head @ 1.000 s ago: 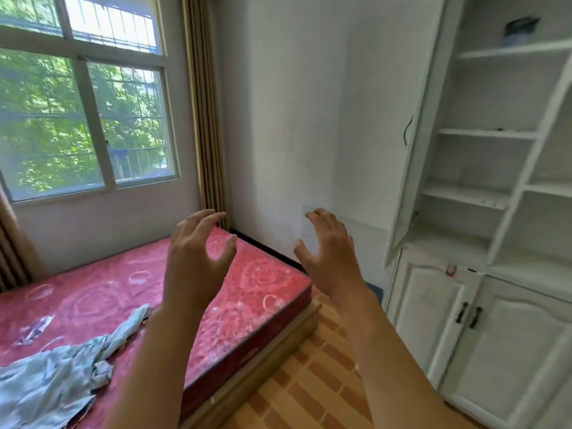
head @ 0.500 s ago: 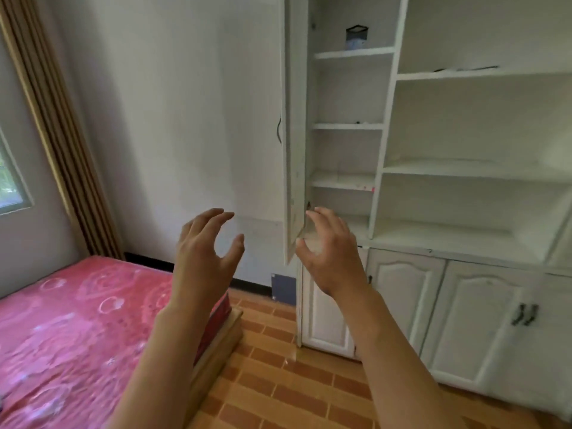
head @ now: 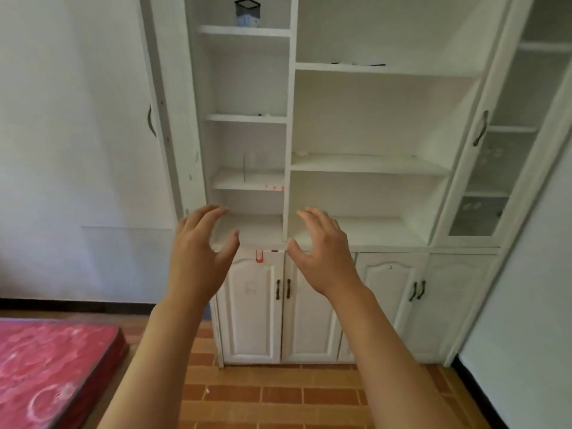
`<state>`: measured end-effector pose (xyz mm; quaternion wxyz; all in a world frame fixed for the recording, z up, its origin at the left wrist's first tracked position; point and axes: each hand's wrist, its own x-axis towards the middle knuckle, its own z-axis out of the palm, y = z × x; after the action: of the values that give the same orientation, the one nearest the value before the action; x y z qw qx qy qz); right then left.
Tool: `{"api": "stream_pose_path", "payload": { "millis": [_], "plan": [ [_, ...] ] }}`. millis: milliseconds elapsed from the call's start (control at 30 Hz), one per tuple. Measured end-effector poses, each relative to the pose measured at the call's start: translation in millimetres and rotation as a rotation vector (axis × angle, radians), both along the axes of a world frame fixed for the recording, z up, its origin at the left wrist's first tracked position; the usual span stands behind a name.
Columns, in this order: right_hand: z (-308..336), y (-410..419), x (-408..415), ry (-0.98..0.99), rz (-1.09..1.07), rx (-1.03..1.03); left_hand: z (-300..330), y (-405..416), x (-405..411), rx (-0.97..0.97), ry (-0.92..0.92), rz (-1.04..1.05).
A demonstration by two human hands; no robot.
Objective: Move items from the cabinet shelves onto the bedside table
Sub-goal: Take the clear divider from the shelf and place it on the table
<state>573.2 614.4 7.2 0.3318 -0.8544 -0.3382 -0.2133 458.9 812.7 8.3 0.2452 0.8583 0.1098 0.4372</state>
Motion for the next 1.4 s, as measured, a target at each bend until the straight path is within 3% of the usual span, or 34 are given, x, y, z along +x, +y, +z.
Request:
{"api": "stream_pose_path", "payload": {
  "millis": [300, 633, 1033, 1400],
  "plan": [
    [9, 2, 115, -0.004, -0.1, -0.031, 8, 11, 129, -0.038, 0.002, -0.079],
    [2, 41, 186, 0.006, -0.089, 0.003, 4, 52, 190, -0.019, 0.023, -0.065],
    [-10, 156, 286, -0.015, 0.141, -0.016, -10, 133, 249, 0.022, 0.039, 0.177],
    [-11, 229, 441, -0.012, 0.273, 0.004, -3, 174, 384, 0.054, 0.052, 0.319]
  ]
}}
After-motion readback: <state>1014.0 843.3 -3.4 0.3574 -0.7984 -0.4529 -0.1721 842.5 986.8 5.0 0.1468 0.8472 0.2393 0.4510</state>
